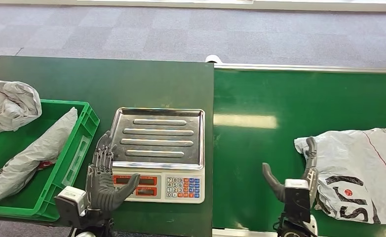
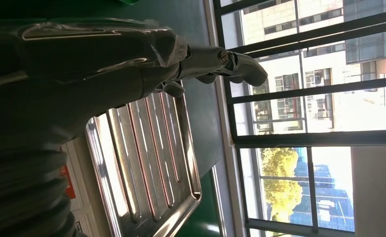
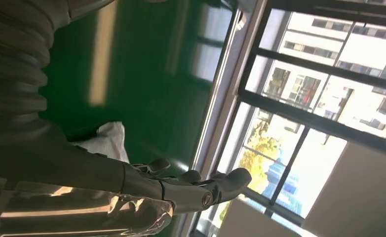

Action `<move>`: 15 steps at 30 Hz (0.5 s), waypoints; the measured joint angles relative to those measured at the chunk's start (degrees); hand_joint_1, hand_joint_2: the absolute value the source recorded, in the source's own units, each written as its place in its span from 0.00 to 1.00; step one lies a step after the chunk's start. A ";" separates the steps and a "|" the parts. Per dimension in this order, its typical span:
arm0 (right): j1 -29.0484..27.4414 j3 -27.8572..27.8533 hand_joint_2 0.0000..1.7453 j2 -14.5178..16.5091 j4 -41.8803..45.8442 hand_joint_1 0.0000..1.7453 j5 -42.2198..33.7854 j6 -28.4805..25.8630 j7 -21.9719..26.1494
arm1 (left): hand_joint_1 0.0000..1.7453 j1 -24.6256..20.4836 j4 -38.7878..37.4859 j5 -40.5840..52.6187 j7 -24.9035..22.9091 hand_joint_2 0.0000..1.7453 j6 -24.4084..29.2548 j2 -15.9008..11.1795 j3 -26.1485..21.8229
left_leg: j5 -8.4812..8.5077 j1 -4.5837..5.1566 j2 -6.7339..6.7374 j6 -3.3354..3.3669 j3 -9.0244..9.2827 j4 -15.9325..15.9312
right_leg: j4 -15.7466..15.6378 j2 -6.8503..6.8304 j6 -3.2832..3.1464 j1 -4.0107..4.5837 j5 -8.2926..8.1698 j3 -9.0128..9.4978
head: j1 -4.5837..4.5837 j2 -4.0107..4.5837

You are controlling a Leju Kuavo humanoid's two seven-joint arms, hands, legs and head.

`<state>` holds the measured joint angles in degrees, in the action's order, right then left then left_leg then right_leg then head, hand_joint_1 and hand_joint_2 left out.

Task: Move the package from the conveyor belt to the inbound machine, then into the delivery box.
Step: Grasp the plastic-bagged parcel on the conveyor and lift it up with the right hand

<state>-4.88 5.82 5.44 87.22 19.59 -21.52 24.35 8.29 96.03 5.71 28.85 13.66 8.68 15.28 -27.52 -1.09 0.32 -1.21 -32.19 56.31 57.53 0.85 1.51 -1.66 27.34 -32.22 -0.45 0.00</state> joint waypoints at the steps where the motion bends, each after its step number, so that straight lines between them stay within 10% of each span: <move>1: -0.37 -1.81 1.00 -0.17 0.62 0.00 -0.33 0.07 0.35 | 0.00 0.28 0.01 -0.10 0.08 1.00 0.08 -0.03 0.01 | 0.00 0.00 0.00 0.00 0.00 0.00 | 0.00 0.00 0.00 0.00 0.00 0.00 | 0.00 0.00; 15: -0.19 -16.46 1.00 -1.35 5.23 0.00 7.00 0.30 -0.80 | 0.00 1.97 0.91 -1.86 1.83 1.00 -0.48 -0.55 1.17 | 0.01 0.00 0.03 0.02 0.07 0.00 | 0.00 0.00 0.00 0.00 -0.01 0.08 | -0.02 0.00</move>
<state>-5.06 -10.64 4.09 92.45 26.59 -21.23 23.55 10.25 96.94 3.85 30.68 13.18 8.13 16.45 -27.51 -1.09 0.35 -1.19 -32.12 56.31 57.53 0.85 1.52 -1.66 27.33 -32.14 -0.48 0.00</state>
